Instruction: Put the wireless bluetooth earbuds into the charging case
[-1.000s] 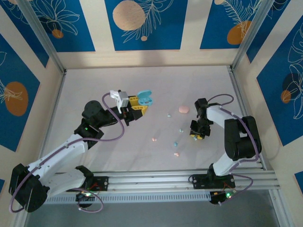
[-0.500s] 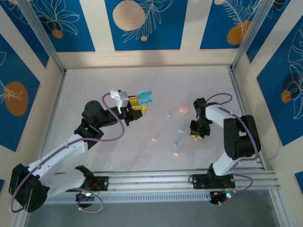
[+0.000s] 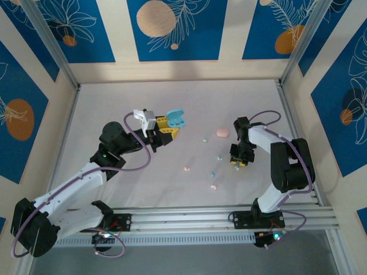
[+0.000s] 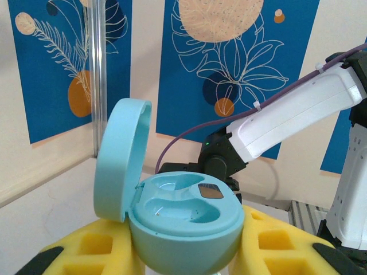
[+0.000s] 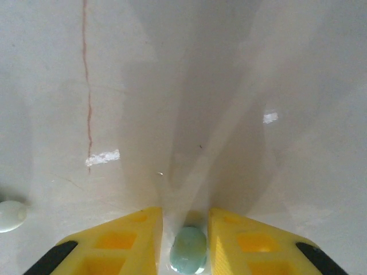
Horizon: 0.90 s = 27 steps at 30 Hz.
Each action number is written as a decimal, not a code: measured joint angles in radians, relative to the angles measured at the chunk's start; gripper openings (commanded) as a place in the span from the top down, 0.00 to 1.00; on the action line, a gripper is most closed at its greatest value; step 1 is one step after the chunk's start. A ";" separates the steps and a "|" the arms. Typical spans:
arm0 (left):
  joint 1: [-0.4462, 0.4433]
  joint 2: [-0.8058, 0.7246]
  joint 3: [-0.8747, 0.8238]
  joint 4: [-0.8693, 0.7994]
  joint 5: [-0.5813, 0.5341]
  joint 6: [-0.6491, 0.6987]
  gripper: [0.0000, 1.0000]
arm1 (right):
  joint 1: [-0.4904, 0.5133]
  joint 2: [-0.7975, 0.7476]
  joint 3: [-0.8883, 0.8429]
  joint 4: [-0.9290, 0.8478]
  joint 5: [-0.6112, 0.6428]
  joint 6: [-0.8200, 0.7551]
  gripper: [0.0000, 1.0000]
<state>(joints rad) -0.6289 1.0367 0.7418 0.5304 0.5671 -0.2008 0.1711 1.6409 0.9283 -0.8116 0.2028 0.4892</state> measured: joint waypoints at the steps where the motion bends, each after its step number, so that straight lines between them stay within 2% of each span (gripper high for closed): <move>1: 0.000 0.000 0.000 0.000 0.000 0.000 0.76 | 0.000 0.002 0.000 -0.002 0.000 0.000 0.73; 9: 0.000 0.000 0.000 0.000 0.000 0.000 0.76 | 0.004 0.008 0.000 -0.012 -0.001 0.001 0.72; 19: 0.000 0.000 0.000 -0.010 0.000 0.000 0.76 | 0.005 0.013 0.000 -0.011 -0.008 0.001 0.77; 27: 0.000 -0.001 0.000 -0.022 0.000 0.000 0.75 | 0.006 0.014 0.000 -0.012 -0.010 0.009 0.72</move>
<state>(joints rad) -0.6289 1.0359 0.7418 0.5083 0.5667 -0.2005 0.1768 1.6550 0.9279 -0.8234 0.1932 0.4980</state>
